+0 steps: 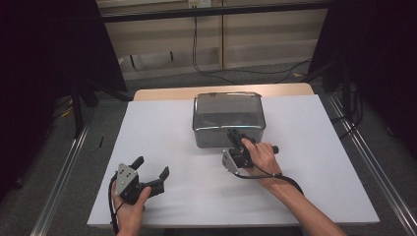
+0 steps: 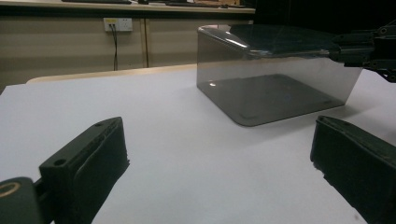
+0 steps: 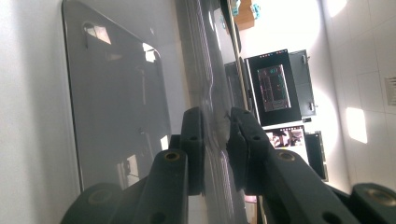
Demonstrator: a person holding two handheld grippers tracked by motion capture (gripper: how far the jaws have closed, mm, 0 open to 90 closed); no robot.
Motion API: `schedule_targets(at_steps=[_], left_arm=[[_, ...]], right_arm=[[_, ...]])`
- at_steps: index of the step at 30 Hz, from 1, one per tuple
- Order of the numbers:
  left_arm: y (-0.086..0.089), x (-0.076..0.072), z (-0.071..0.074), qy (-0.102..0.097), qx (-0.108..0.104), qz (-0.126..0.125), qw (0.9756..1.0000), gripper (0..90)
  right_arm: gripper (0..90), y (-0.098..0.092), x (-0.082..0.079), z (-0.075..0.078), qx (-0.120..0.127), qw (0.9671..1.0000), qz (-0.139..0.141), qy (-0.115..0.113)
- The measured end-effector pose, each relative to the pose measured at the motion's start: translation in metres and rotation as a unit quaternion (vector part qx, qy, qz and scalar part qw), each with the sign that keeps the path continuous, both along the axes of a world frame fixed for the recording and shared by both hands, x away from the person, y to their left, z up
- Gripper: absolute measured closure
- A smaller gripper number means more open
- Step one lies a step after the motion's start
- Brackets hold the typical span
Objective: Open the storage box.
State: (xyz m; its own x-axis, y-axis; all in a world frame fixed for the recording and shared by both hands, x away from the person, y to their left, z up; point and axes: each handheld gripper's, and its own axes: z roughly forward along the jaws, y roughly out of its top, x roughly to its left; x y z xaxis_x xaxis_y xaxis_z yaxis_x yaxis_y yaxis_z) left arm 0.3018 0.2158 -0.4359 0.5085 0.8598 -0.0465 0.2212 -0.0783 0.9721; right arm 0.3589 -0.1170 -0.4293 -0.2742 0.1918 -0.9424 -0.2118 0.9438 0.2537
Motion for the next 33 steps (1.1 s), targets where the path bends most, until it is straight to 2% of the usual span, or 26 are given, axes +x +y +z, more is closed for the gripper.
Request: schedule_targets(at_steps=[5,9,10,14,18,19,21,25,33], left_arm=[[0.0,0.0,0.0,0.002,-0.009,0.001,1.0,3.6],[0.001,0.0,0.0,0.002,-0.009,0.003,1.0,3.7],[0.001,-0.001,0.001,-0.001,-0.002,0.003,1.0,3.6],[0.002,0.0,0.002,0.001,-0.005,0.002,1.0,3.6],[0.003,0.001,0.001,0.006,-0.004,0.0,1.0,3.7],[0.003,0.002,0.001,0.016,-0.011,0.005,0.9998,3.8],[0.003,0.004,0.001,0.023,-0.011,0.003,0.9997,3.8],[0.002,0.007,0.0,0.028,-0.015,0.003,0.9995,3.8],[0.001,0.012,0.005,0.023,-0.013,-0.005,0.9996,4.6]], right_arm=[[76.9,-0.001,0.0,0.001,0.003,1.0,0.004,0.0],[76.9,-0.002,0.0,0.002,0.009,0.9999,0.004,0.002],[77.1,-0.002,0.0,0.003,0.01,0.9999,0.005,0.0],[77.0,-0.003,0.001,0.004,0.013,0.9999,0.006,0.002],[77.1,-0.003,0.0,0.005,0.015,0.9999,0.006,0.0],[77.1,-0.003,0.001,0.005,0.015,0.9998,0.007,-0.003],[77.5,-0.003,0.0,0.006,0.019,0.9998,0.007,-0.006],[77.9,-0.005,0.0,0.01,0.027,0.9995,0.006,-0.012],[78.0,-0.004,0.001,0.011,0.028,0.9995,0.01,-0.015]])
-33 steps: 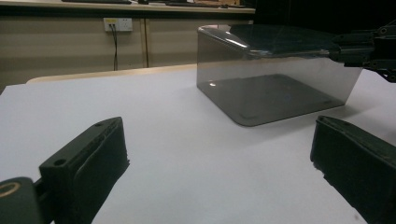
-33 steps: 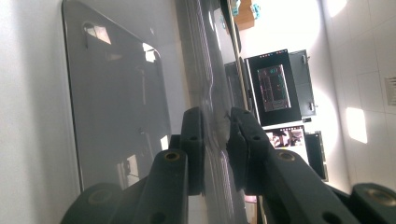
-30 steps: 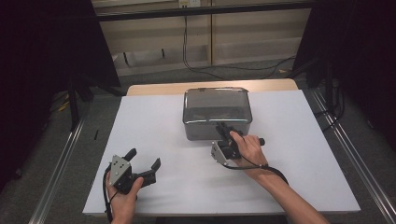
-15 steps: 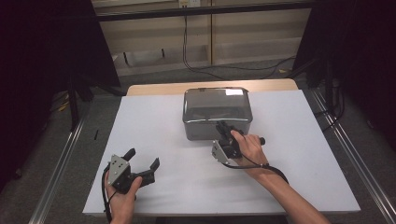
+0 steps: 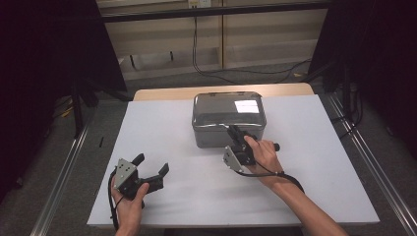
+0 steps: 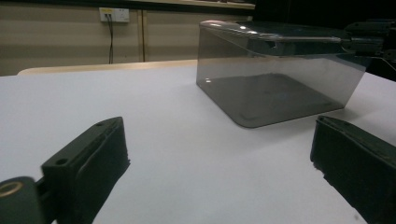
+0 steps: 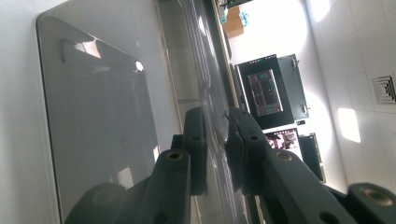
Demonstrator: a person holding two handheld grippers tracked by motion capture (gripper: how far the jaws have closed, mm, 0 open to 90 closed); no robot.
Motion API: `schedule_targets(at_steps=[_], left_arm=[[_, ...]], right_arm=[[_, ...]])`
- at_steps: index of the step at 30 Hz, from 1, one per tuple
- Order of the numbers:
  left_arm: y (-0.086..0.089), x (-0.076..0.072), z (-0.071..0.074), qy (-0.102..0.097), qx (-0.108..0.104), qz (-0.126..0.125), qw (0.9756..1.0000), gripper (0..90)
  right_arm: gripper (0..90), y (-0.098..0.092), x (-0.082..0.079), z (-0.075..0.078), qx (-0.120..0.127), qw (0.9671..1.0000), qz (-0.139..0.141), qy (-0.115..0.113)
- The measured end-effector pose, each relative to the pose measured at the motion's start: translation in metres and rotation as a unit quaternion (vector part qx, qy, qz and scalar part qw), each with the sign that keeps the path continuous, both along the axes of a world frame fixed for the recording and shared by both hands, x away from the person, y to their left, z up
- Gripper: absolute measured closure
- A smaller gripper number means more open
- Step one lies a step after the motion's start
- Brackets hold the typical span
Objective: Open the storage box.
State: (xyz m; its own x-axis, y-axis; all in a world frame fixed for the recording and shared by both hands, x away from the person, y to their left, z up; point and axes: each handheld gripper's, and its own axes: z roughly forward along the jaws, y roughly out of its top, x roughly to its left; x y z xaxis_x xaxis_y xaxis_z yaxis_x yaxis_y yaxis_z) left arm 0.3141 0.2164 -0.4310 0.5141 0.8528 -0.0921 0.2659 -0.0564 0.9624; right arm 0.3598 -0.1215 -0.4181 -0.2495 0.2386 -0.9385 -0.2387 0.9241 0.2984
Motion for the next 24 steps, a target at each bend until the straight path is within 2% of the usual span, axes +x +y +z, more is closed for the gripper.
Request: schedule_targets(at_steps=[4,7,8,11,12,15,16,17,19,20,21,24], left_arm=[[-0.007,0.001,0.003,-0.005,0.005,-0.018,0.9998,4.5],[-0.01,0.003,0.005,-0.011,0.004,-0.02,0.9997,4.7],[-0.011,0.005,0.007,-0.018,0.019,-0.019,0.9995,4.9],[-0.011,0.007,0.008,-0.013,0.023,-0.032,0.9992,7.6],[-0.011,0.009,0.008,-0.006,0.014,-0.038,0.9992,7.5],[-0.012,0.012,0.009,-0.004,0.016,-0.04,0.9991,7.2],[-0.015,0.014,0.01,-0.014,0.02,-0.043,0.9988,7.0],[-0.015,0.014,0.01,-0.014,0.02,-0.043,0.9988,6.7],[-0.018,0.016,0.012,-0.027,0.037,-0.056,0.9974,6.4],[-0.023,0.02,0.013,-0.029,0.033,-0.072,0.9964,5.2],[-0.023,0.02,0.013,-0.029,0.033,-0.072,0.9964,5.1],[-0.03,0.025,0.016,-0.033,0.015,-0.076,0.9965,4.2]], right_arm=[[78.1,-0.002,0.001,0.003,0.005,1.0,0.003,-0.002],[78.3,-0.002,0.001,0.004,0.006,1.0,0.002,-0.002],[78.3,-0.002,0.001,0.004,0.004,1.0,0.004,-0.004],[78.4,-0.002,0.001,0.003,0.006,0.9999,0.003,-0.008],[78.4,-0.001,0.001,0.003,0.004,0.9999,0.003,-0.009],[78.4,-0.002,0.001,0.004,0.011,0.9999,0.003,-0.009],[78.5,-0.002,0.001,0.006,0.013,0.9999,0.003,-0.009],[78.5,-0.002,0.001,0.006,0.013,0.9999,0.003,-0.009],[78.5,-0.003,0.001,0.007,0.016,0.9998,0.003,-0.009],[78.5,-0.002,0.002,0.007,0.016,0.9998,0.003,-0.008],[78.5,-0.002,0.002,0.007,0.016,0.9998,0.003,-0.008],[78.6,-0.002,0.002,0.008,0.016,0.9998,0.004,-0.01]])
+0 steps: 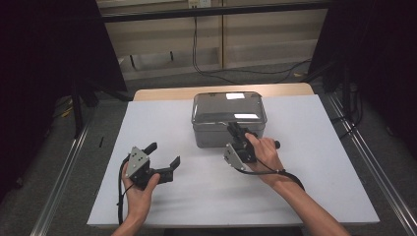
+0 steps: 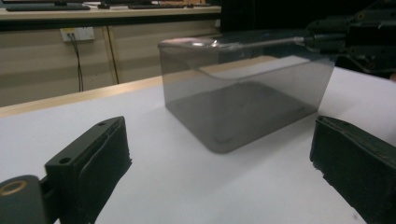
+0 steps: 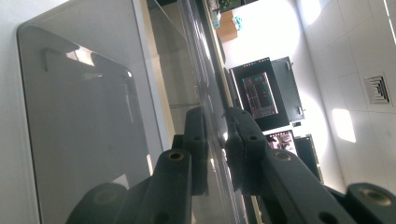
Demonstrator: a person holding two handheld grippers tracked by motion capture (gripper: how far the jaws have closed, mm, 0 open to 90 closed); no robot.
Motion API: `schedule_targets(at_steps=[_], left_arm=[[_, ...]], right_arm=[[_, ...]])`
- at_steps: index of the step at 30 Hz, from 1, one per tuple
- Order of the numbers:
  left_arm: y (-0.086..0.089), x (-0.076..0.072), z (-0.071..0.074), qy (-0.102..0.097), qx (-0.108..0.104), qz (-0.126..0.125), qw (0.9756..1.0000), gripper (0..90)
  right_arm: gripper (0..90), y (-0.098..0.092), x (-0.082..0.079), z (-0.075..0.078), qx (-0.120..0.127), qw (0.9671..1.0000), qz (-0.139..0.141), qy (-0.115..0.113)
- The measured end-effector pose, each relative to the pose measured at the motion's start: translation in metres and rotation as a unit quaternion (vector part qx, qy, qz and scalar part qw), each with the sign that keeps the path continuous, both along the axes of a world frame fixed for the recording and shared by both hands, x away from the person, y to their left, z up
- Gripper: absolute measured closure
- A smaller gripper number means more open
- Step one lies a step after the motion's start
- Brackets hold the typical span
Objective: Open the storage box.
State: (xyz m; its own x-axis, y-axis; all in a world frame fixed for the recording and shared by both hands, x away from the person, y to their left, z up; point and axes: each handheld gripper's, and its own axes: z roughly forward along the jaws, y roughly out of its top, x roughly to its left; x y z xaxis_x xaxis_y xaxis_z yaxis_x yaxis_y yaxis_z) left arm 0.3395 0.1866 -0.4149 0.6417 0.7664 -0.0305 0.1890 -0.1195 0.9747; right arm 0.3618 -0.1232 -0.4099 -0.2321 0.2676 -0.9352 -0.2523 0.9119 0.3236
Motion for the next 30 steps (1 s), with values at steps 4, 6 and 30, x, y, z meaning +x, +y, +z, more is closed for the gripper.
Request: schedule_targets(at_steps=[4,6,30], left_arm=[[-0.009,0.013,0.006,-0.016,-0.009,-0.019,0.9997,1.9],[-0.011,0.016,0.006,-0.017,-0.012,-0.019,0.9996,1.9],[-0.039,0.063,0.004,-0.025,0.012,-0.043,0.9987,7.4]], right_arm=[[78.8,-0.001,0.001,0.004,0.004,1.0,-0.001,-0.001],[78.8,0.0,0.001,0.005,0.004,1.0,-0.001,0.0],[79.1,-0.001,0.003,0.01,0.007,1.0,0.002,-0.002]])
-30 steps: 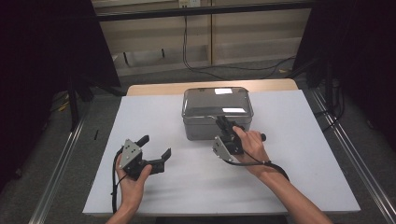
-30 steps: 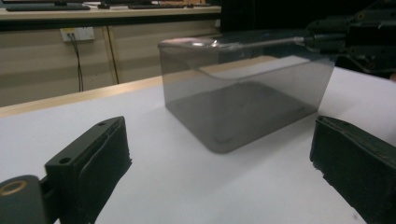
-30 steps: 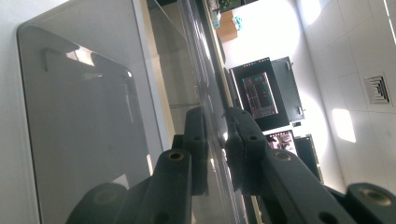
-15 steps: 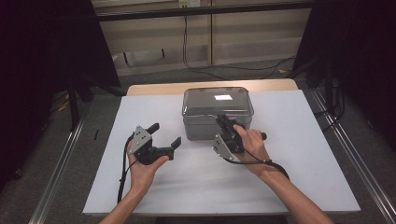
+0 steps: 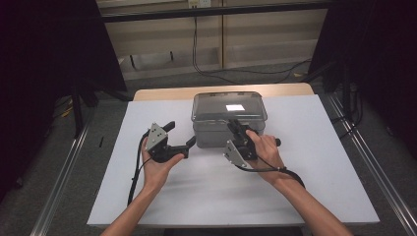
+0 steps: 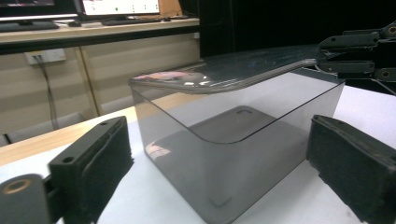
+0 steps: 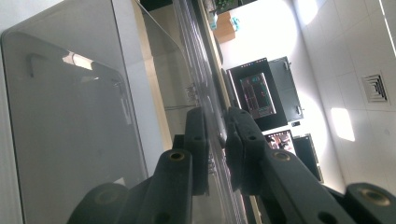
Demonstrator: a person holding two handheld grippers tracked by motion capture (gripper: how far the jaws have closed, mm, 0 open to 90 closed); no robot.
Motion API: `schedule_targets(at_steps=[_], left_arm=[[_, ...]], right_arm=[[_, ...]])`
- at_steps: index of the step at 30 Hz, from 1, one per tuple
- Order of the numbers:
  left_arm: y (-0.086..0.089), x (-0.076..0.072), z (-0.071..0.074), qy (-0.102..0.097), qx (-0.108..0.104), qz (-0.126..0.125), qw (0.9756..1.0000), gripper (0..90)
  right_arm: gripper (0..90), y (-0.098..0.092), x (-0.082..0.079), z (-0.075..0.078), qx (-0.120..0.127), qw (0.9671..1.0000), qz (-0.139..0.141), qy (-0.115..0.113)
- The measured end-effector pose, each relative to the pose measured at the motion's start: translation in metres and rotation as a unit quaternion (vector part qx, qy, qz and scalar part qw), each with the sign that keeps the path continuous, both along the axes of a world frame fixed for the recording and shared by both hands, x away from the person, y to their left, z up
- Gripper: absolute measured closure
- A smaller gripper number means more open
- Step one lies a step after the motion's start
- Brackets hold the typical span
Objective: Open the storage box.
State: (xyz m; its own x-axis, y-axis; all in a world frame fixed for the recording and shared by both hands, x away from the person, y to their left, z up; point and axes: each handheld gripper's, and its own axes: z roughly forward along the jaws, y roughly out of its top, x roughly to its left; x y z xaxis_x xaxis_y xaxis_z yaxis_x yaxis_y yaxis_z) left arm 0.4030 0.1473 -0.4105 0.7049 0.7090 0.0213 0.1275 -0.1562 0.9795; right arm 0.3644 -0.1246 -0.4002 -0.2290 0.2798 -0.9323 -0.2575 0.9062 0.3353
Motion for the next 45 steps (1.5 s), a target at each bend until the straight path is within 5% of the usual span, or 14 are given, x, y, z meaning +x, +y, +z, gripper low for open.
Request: schedule_targets(at_steps=[17,31,45], left_arm=[[-0.015,0.024,0.009,-0.007,-0.009,0.007,0.9999,11.2],[-0.023,0.04,0.005,-0.029,0.022,0.02,0.9991,15.5],[-0.025,0.05,0.003,-0.034,0.012,0.034,0.9988,20.0]], right_arm=[[79.4,-0.001,0.002,0.006,0.006,1.0,-0.001,-0.002],[79.8,-0.002,0.004,0.013,0.01,0.9999,-0.001,-0.008],[79.5,-0.001,0.004,0.011,0.011,0.9999,0.0,-0.005]])
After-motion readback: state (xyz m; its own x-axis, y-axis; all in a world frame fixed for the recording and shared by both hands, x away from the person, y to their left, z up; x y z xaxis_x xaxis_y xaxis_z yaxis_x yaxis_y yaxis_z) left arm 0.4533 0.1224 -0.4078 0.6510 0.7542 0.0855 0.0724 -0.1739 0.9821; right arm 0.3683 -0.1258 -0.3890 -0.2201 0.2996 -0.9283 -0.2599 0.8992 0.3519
